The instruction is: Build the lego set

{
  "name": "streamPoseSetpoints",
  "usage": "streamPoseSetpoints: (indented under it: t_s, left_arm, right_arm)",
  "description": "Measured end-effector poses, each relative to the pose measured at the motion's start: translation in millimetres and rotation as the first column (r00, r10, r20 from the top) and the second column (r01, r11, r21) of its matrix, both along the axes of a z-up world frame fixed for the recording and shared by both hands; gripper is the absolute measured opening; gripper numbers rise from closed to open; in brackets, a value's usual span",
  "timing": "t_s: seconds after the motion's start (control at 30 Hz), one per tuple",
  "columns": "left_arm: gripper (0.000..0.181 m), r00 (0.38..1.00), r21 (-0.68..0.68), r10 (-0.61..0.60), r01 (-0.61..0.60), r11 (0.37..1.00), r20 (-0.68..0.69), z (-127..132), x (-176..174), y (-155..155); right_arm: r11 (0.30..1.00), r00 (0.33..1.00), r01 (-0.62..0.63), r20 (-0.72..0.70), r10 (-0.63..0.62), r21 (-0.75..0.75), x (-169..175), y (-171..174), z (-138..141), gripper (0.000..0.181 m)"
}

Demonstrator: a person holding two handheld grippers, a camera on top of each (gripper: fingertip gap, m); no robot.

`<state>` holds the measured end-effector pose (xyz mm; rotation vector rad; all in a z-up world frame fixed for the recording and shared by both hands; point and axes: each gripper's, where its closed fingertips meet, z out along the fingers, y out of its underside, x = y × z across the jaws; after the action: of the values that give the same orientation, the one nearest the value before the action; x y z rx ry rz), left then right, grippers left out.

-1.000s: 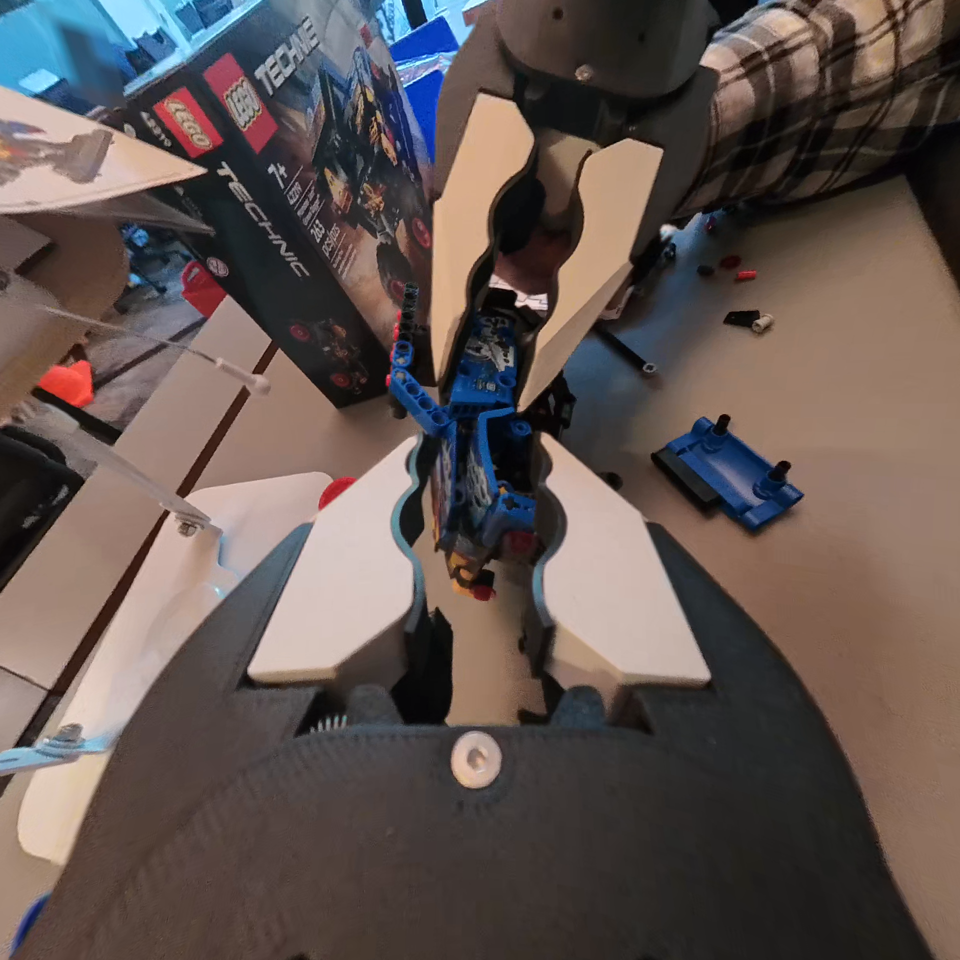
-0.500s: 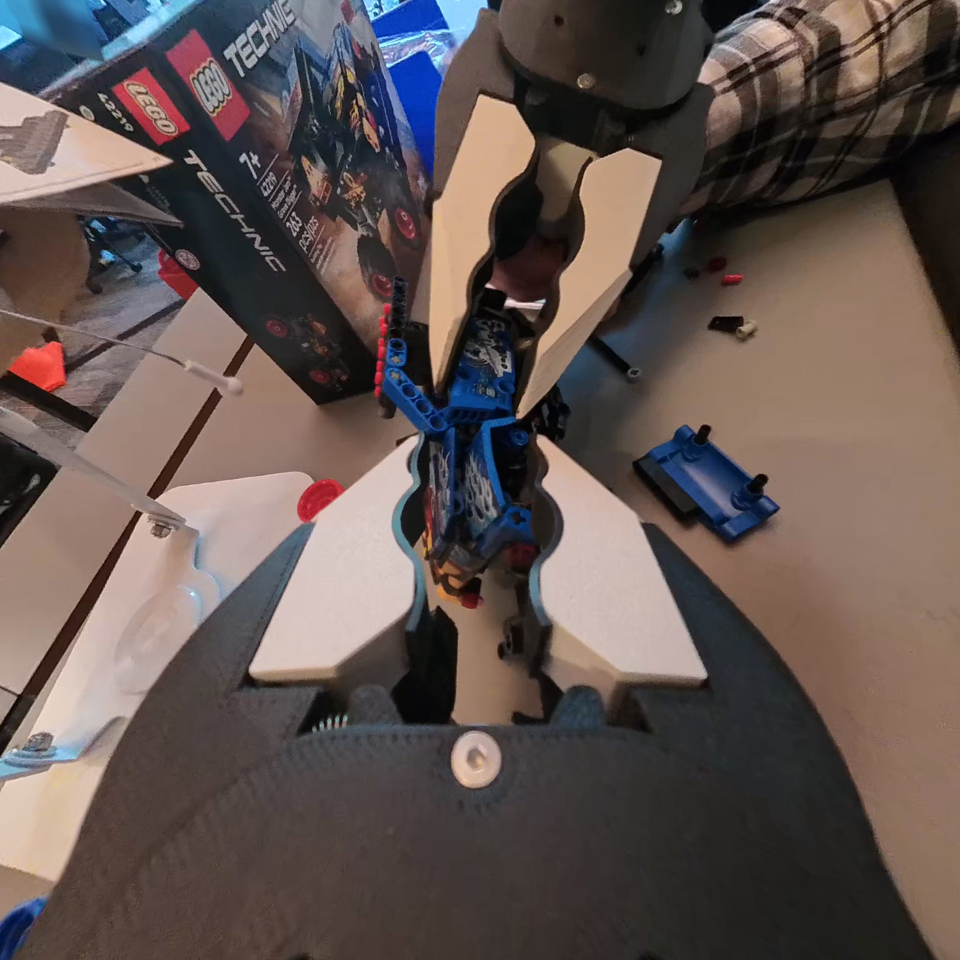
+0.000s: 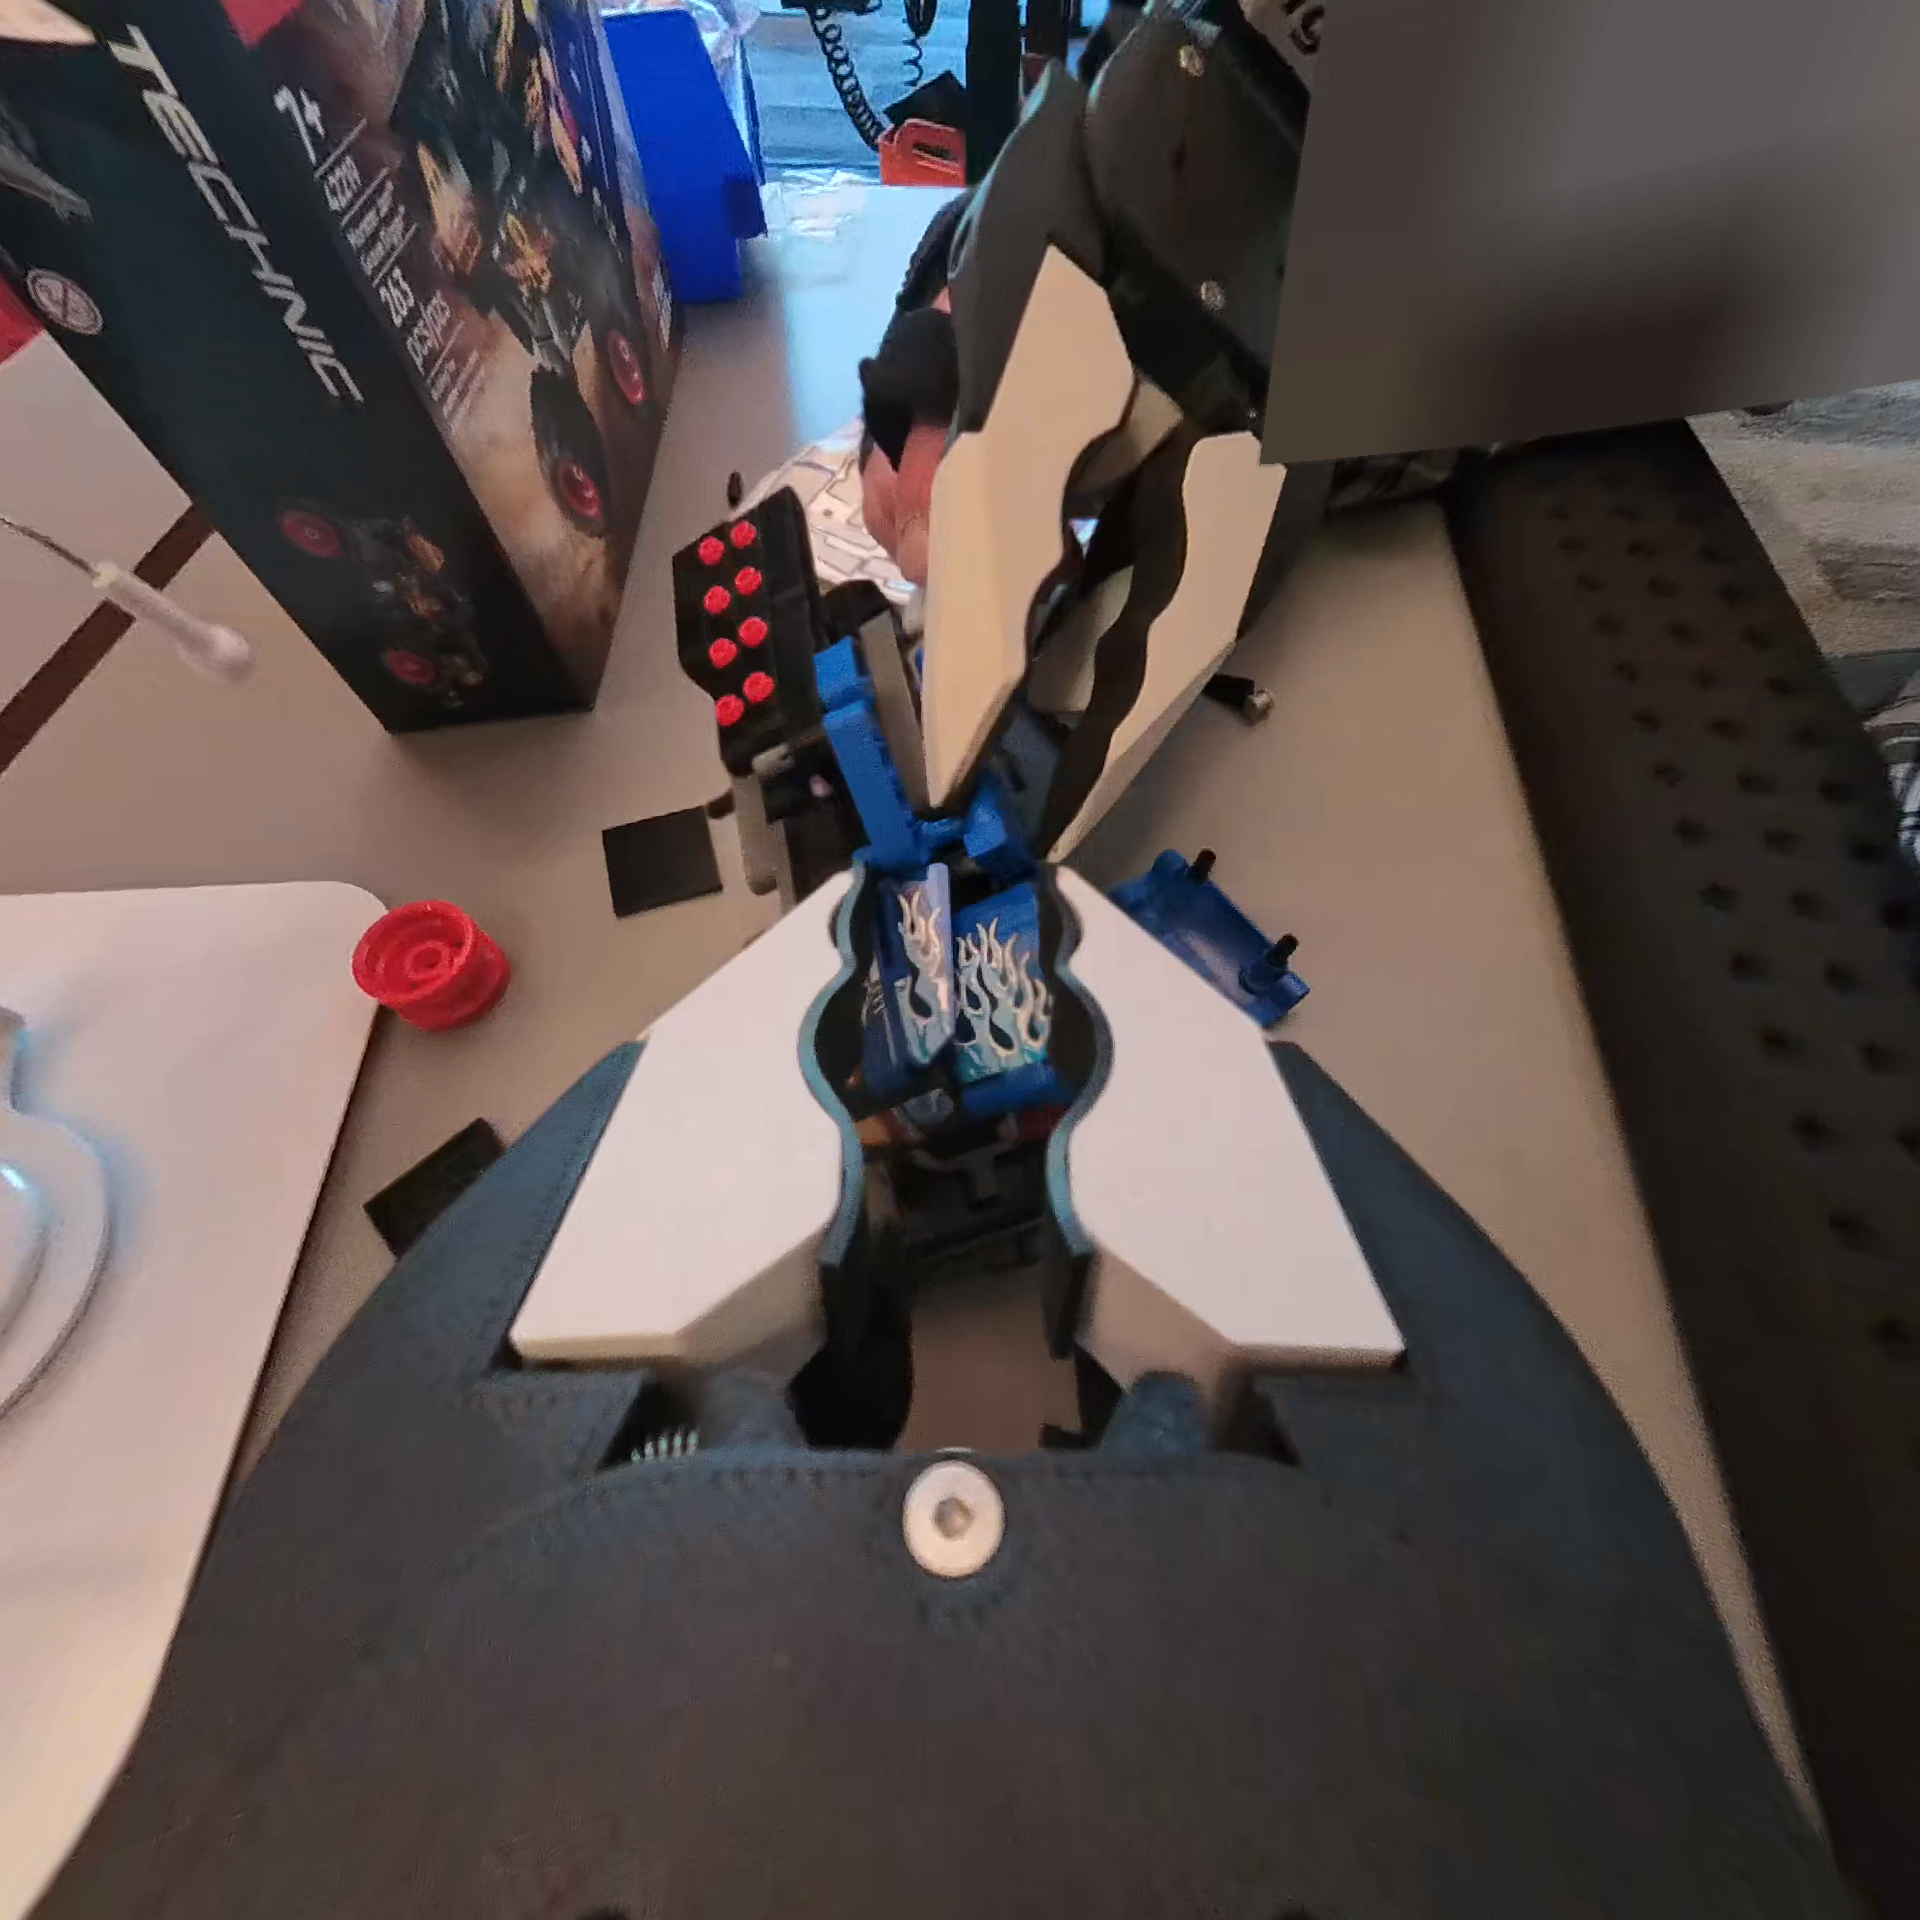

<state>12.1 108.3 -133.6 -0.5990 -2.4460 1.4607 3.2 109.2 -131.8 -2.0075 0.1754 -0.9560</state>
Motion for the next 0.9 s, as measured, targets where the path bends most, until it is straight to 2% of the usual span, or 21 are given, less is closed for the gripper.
streamPoseSetpoints:
  t_s: [0.13, 0.27, 0.4, 0.6, 0.73, 0.9]
  left_arm:
    - [0.012, 1.0, 0.043, -0.012, 0.013, 0.999, -0.001, -8, 0, 3]
    - [0.004, 1.0, 0.037, -0.007, 0.006, 0.999, 0.025, -10, 2, 2]
    - [0.007, 0.998, 0.027, 0.005, -0.007, 1.0, 0.064, -10, 3, 0]
    - [0.008, 0.992, 0.019, 0.03, -0.033, 0.999, 0.121, -11, 8, -4]
    - [0.009, 0.988, 0.018, 0.033, -0.036, 0.999, 0.151, -12, 7, -9]
    - [0.009, 0.985, 0.026, 0.035, -0.04, 0.999, 0.167, -12, 7, -10]
  right_arm:
    - [0.998, 1.0, -0.011, -0.023, 0.01, -0.054, -1, 3, -14, 0.008]
    - [0.998, 0.999, -0.013, -0.053, 0.01, -0.067, -2, 2, -17, 0.019]
    - [0.992, 0.996, -0.022, -0.09, 0.011, -0.121, -5, -2, -20, 0.022]
    - [0.987, 0.991, -0.02, -0.13, -0.002, -0.162, -11, -7, -18, 0.016]
    - [0.985, 0.988, 0.008, -0.15, -0.034, -0.171, -9, -13, -15, 0.014]
    - [0.974, 0.983, 0.058, -0.16, -0.095, -0.221, -1, -17, -24, 0.018]
